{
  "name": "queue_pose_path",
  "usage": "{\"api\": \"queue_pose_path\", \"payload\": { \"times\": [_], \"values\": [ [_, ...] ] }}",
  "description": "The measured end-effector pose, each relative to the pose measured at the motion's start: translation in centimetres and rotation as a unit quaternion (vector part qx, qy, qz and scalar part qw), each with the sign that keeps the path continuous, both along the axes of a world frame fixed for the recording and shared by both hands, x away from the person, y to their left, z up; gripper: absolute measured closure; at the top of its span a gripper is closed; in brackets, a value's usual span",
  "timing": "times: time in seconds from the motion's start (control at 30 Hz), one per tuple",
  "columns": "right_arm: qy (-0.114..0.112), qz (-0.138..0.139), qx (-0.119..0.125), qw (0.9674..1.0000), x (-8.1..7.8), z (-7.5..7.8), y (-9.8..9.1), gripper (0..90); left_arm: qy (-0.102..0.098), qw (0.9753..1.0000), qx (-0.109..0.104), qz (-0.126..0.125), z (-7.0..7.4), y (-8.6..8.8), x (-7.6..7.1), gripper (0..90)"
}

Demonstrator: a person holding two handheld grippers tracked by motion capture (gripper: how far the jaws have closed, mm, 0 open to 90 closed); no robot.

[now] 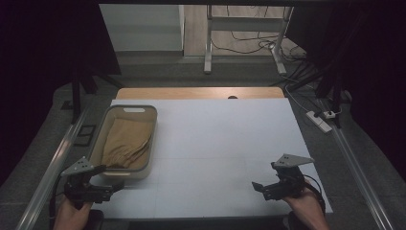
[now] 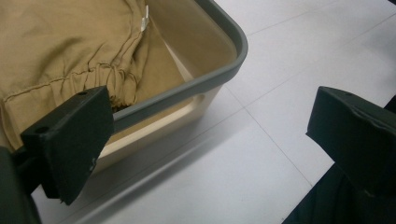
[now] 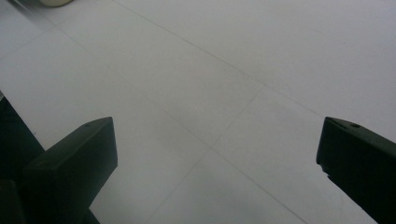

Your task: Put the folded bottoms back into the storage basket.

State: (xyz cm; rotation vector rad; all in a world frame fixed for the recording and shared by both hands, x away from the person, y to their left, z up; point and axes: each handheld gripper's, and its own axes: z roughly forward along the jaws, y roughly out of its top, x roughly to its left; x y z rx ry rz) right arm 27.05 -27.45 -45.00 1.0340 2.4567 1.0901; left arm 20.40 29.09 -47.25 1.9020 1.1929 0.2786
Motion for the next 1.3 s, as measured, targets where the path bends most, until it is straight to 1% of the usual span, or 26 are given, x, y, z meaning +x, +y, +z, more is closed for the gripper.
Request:
{"api": "queue_pose_path", "payload": {
  "times": [0.2, 0.3, 0.43, 0.6, 0.7, 0.77, 0.93, 1.07, 1.17, 1.3],
  "values": [
    [-0.001, -0.015, 0.005, 0.9999, -0.5, 0.2, -1.0, 0.0, 0.000, 1.0000, 0.000, 0.002, 0.0, 0.0, 0.0, 1.3],
    [0.000, -0.026, 0.014, 0.9996, -0.7, 0.3, -1.5, 0.0, 0.001, 1.0000, 0.000, 0.004, 0.0, 0.0, 0.0, 1.2],
    [0.004, -0.035, 0.020, 0.9992, -1.0, 0.5, -2.2, 0.0, 0.001, 1.0000, 0.004, 0.006, 0.0, 0.0, 0.0, 1.2],
    [0.004, -0.045, 0.019, 0.9988, -1.3, 0.6, -2.6, 0.0, 0.004, 1.0000, 0.004, 0.007, 0.1, 0.1, 0.0, 1.3],
    [0.003, -0.048, 0.014, 0.9987, -1.5, 0.6, -2.7, 0.0, 0.005, 1.0000, 0.004, 0.006, 0.1, 0.1, 0.0, 1.4],
    [-0.001, -0.050, 0.014, 0.9987, -1.7, 0.7, -2.8, 0.0, 0.006, 0.9999, 0.006, 0.006, 0.1, 0.0, 0.0, 1.5],
    [0.000, -0.056, 0.023, 0.9982, -2.1, 0.8, -3.3, 0.0, 0.008, 0.9999, 0.008, 0.005, 0.1, 0.0, 0.0, 1.9],
    [0.000, -0.061, 0.026, 0.9978, -2.4, 0.9, -3.7, 0.0, 0.009, 0.9999, 0.011, 0.004, 0.1, 0.0, 0.0, 2.0],
    [0.002, -0.067, 0.025, 0.9974, -2.6, 1.0, -4.0, 0.0, 0.009, 0.9999, 0.013, 0.002, 0.1, 0.0, 0.0, 2.2],
    [0.000, -0.075, 0.023, 0.9969, -2.9, 1.0, -4.5, 0.0, 0.009, 0.9998, 0.018, -0.002, 0.1, -0.1, -0.1, 2.2]
  ]
}}
